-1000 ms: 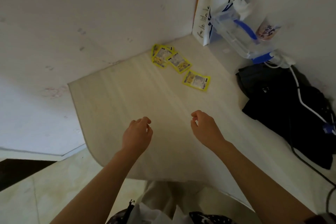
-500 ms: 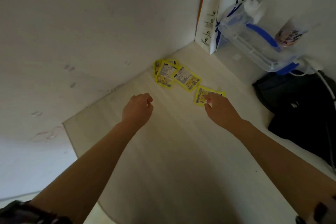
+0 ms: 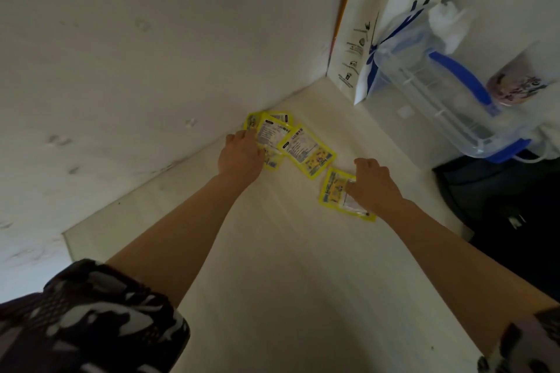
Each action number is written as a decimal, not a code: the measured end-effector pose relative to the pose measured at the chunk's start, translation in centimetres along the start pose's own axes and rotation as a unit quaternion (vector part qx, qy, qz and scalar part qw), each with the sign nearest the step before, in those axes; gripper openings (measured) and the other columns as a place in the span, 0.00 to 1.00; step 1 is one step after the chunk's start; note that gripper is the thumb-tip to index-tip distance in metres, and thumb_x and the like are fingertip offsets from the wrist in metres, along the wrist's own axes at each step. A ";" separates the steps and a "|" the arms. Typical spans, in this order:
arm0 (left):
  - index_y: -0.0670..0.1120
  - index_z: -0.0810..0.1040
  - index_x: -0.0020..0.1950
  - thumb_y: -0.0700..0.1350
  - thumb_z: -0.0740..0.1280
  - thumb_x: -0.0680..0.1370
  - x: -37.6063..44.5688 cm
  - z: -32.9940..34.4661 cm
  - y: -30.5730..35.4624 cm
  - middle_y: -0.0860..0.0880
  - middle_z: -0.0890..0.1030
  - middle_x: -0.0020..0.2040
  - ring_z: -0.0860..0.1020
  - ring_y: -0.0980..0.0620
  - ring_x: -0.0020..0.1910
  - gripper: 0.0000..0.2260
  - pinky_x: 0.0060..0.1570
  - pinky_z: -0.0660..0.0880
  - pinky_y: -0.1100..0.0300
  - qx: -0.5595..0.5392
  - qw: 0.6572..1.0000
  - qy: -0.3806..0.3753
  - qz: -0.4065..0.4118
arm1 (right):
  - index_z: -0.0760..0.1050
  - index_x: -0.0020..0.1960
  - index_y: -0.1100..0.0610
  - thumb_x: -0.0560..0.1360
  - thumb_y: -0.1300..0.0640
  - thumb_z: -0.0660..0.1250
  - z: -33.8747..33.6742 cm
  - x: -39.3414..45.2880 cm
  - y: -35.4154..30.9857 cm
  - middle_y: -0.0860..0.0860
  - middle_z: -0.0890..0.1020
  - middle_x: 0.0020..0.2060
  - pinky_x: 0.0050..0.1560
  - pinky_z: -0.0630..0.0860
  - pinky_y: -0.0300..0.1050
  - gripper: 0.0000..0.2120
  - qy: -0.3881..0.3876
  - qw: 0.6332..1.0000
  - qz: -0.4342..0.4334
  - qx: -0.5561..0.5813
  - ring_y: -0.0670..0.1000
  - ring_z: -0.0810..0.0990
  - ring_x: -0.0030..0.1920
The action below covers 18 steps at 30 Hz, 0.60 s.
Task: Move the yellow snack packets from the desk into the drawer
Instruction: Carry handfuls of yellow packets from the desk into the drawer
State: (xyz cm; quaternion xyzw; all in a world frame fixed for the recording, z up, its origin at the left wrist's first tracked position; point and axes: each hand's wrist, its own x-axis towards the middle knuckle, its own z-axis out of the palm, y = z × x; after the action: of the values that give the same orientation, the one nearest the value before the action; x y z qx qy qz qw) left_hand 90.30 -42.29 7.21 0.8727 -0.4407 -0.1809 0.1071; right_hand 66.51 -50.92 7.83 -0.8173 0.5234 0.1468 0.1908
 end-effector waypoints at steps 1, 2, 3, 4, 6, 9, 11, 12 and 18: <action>0.41 0.65 0.71 0.44 0.60 0.78 0.8 0.1 0.3 0.39 0.71 0.66 0.66 0.38 0.65 0.21 0.60 0.67 0.47 -0.002 1.000 -0.001 -0.004 | 0.62 0.70 0.62 0.77 0.53 0.64 0.1 0.2 0.1 0.61 0.67 0.65 0.58 0.71 0.55 0.25 -0.005 1.000 0.000 -0.004 0.64 0.70 0.61; 0.41 0.63 0.72 0.44 0.60 0.78 1.6 0.3 0.6 0.38 0.71 0.66 0.66 0.38 0.65 0.22 0.60 0.67 0.46 -0.004 1.000 -0.003 -0.009 | 0.63 0.69 0.61 0.77 0.51 0.65 0.2 0.5 0.1 0.60 0.68 0.64 0.57 0.71 0.55 0.25 -0.005 1.000 0.002 -0.008 0.63 0.70 0.61; 0.41 0.62 0.73 0.44 0.59 0.78 2.2 0.5 0.8 0.38 0.71 0.66 0.67 0.37 0.64 0.23 0.59 0.68 0.46 -0.004 1.000 -0.006 -0.012 | 0.64 0.68 0.60 0.76 0.51 0.66 0.3 0.6 0.2 0.59 0.68 0.63 0.57 0.71 0.55 0.26 -0.003 1.000 0.004 -0.007 0.62 0.70 0.60; 0.42 0.61 0.73 0.44 0.59 0.78 2.7 0.8 1.0 0.38 0.70 0.66 0.67 0.37 0.64 0.24 0.58 0.68 0.46 -0.003 1.000 -0.011 -0.015 | 0.64 0.68 0.59 0.76 0.50 0.67 0.4 0.8 0.2 0.59 0.69 0.62 0.56 0.71 0.56 0.25 -0.003 1.000 0.007 -0.001 0.62 0.70 0.60; 0.43 0.59 0.74 0.46 0.61 0.78 3.3 1.4 1.2 0.40 0.68 0.69 0.66 0.37 0.64 0.26 0.57 0.69 0.45 0.004 0.999 -0.026 -0.025 | 0.65 0.67 0.58 0.76 0.51 0.66 0.4 1.1 0.2 0.58 0.69 0.61 0.56 0.71 0.57 0.24 -0.015 1.000 0.011 0.010 0.62 0.70 0.60; 0.44 0.62 0.72 0.48 0.65 0.76 3.2 2.0 1.2 0.42 0.65 0.70 0.65 0.38 0.66 0.26 0.60 0.68 0.47 0.025 0.999 -0.022 -0.030 | 0.66 0.65 0.58 0.76 0.53 0.66 0.5 1.2 0.1 0.58 0.70 0.59 0.57 0.72 0.57 0.21 -0.022 0.999 0.015 0.025 0.61 0.70 0.59; 0.43 0.63 0.71 0.48 0.67 0.75 3.2 2.1 1.3 0.41 0.66 0.68 0.65 0.38 0.65 0.27 0.61 0.67 0.47 0.016 0.999 -0.018 -0.049 | 0.68 0.64 0.59 0.76 0.55 0.66 0.6 1.6 0.1 0.58 0.70 0.58 0.57 0.72 0.56 0.18 -0.031 0.998 0.014 0.044 0.61 0.69 0.57; 0.43 0.63 0.71 0.48 0.68 0.74 3.3 2.1 1.3 0.41 0.66 0.68 0.64 0.38 0.65 0.28 0.61 0.67 0.47 0.003 0.998 -0.024 -0.066 | 0.68 0.63 0.59 0.76 0.55 0.66 0.7 2.0 0.2 0.58 0.69 0.58 0.57 0.71 0.54 0.17 -0.038 0.998 0.013 0.049 0.61 0.69 0.57; 0.43 0.63 0.71 0.49 0.76 0.66 2.9 2.2 -0.1 0.41 0.71 0.64 0.68 0.39 0.64 0.39 0.62 0.69 0.47 -0.065 0.991 -0.062 -0.096 | 0.74 0.53 0.57 0.78 0.56 0.60 0.8 1.4 -0.1 0.54 0.68 0.49 0.55 0.71 0.53 0.07 -0.064 0.996 0.003 0.066 0.60 0.71 0.54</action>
State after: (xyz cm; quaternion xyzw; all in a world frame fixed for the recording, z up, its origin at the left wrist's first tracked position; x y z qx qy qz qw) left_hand 91.09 -44.61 4.52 0.8895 -0.3476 -0.2722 0.1183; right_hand 67.09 -51.64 6.55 -0.7901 0.5213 0.1643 0.2773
